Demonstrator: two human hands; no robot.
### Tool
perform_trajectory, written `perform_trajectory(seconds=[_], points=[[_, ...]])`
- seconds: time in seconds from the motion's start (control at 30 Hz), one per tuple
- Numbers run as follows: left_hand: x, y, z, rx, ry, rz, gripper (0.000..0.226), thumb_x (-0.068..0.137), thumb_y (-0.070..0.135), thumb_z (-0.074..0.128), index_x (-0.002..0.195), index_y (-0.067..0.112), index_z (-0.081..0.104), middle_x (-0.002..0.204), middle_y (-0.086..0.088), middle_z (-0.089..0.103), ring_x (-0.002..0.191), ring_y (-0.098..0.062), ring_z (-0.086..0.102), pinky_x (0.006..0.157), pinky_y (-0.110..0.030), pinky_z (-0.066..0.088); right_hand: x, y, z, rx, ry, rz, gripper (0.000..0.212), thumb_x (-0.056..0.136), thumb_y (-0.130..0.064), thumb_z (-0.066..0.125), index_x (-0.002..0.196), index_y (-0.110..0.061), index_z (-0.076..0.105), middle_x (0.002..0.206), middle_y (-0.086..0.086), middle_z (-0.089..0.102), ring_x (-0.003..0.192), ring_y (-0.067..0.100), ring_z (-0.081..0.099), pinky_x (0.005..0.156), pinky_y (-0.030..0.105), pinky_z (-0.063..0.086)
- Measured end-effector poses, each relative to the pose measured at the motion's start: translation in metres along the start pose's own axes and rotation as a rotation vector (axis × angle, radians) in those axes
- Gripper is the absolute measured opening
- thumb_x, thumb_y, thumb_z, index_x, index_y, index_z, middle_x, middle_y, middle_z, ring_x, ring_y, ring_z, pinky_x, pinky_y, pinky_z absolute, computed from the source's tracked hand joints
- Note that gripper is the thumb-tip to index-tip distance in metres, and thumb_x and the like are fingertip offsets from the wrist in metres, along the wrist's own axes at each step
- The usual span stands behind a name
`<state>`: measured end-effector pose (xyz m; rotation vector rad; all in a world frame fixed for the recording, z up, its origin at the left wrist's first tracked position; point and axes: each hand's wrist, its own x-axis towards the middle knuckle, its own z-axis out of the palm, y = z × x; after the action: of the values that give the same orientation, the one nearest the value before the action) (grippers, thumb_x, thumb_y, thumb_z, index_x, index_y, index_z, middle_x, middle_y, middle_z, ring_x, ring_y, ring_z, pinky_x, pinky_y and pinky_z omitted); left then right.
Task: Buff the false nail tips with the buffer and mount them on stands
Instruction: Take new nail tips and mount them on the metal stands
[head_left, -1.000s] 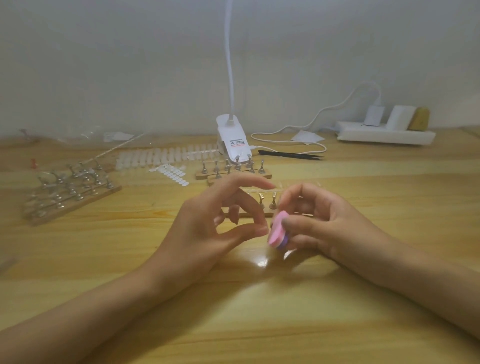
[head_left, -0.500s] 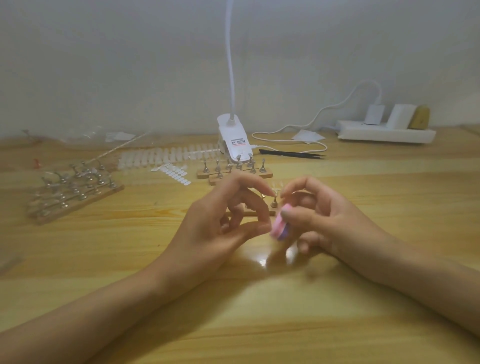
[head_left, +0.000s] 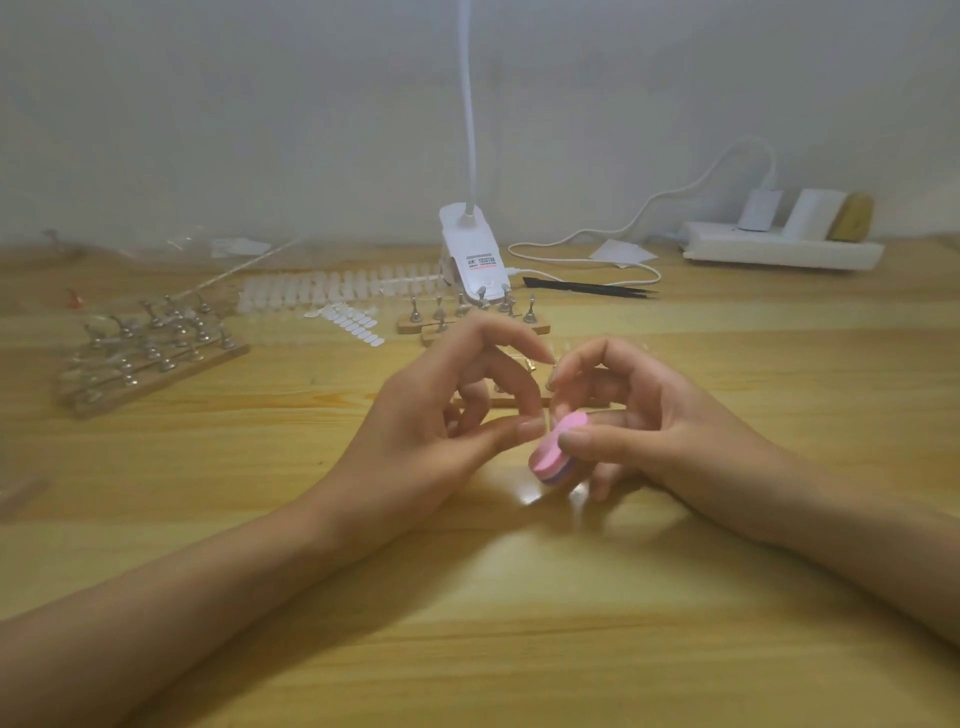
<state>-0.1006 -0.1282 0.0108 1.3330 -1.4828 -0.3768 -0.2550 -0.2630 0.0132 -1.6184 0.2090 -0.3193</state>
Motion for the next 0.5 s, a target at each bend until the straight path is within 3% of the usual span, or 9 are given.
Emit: perform_trajectory(seconds=[0.07, 0.2, 0.33, 0.5], points=[[-0.0004, 0.0003, 0.0009, 0.034, -0.024, 0.025, 0.028, 0.087, 0.019, 0.072, 0.109, 0.022, 0.055, 0.083, 0.01, 0.067, 0.056, -0.024, 0.037, 0.052, -0.032, 0.036, -0.0002, -0.0003, 0.0004, -0.007, -0.018, -0.007, 0.033, 0.081, -0.02, 0.081, 0.104, -0.027, 0.059, 0.096, 0.015, 0.066, 0.082, 0.035, 0.075, 0.057, 0.028, 0.056], [0.001, -0.0036, -0.0017, 0.009, 0.028, -0.021, 0.029, 0.086, 0.016, 0.072, 0.108, 0.024, 0.055, 0.085, 0.007, 0.067, 0.055, -0.02, 0.037, 0.052, -0.026, 0.036, 0.0007, 0.0014, -0.0021, 0.143, 0.133, -0.02, 0.043, 0.076, -0.021, 0.079, 0.108, -0.014, 0.053, 0.085, 0.012, 0.071, 0.069, 0.025, 0.071, 0.056, 0.03, 0.058], [0.0004, -0.0043, -0.0011, 0.01, 0.015, -0.004, 0.027, 0.086, 0.019, 0.072, 0.107, 0.023, 0.055, 0.086, 0.006, 0.067, 0.054, -0.018, 0.041, 0.051, -0.031, 0.038, -0.0005, 0.0017, 0.0028, -0.01, 0.019, -0.022, 0.038, 0.078, -0.017, 0.079, 0.108, -0.024, 0.058, 0.091, 0.012, 0.068, 0.074, 0.033, 0.072, 0.057, 0.029, 0.056], [0.001, -0.0059, -0.0023, -0.049, 0.011, -0.029, 0.024, 0.087, 0.014, 0.071, 0.103, 0.021, 0.054, 0.086, 0.004, 0.066, 0.053, -0.013, 0.041, 0.052, -0.027, 0.037, -0.0004, 0.0, 0.0003, 0.071, 0.153, -0.019, 0.048, 0.072, -0.024, 0.085, 0.111, -0.018, 0.057, 0.087, 0.008, 0.068, 0.073, 0.031, 0.072, 0.056, 0.031, 0.058]])
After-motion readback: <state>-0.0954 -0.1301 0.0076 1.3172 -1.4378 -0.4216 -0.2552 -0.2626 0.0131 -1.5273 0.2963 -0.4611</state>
